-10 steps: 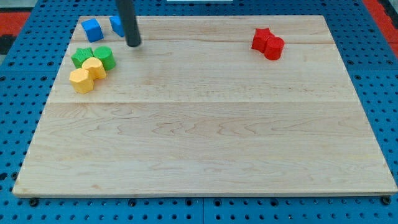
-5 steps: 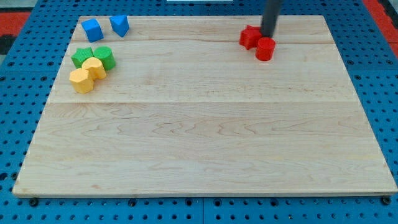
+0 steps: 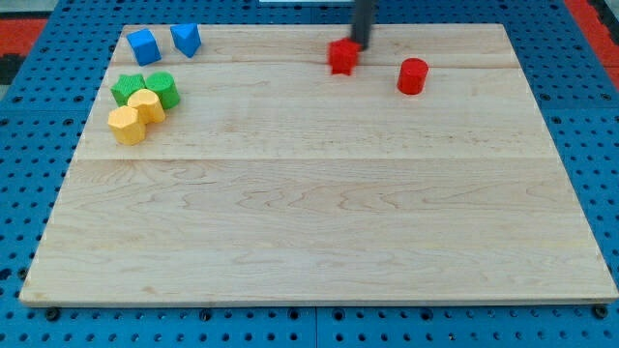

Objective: Push the red star to the blue triangle

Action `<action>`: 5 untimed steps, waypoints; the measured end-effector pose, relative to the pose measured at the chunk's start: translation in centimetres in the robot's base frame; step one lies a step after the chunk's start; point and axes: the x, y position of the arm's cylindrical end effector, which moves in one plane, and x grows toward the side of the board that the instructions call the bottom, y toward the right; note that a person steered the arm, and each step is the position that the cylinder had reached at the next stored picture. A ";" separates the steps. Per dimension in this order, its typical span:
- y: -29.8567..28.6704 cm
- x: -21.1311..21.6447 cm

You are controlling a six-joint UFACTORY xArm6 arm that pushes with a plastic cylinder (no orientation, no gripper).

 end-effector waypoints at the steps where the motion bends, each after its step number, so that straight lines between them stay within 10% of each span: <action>1: 3.6 0.5; 4: -11.0 3.0; 5: -7.2 6.9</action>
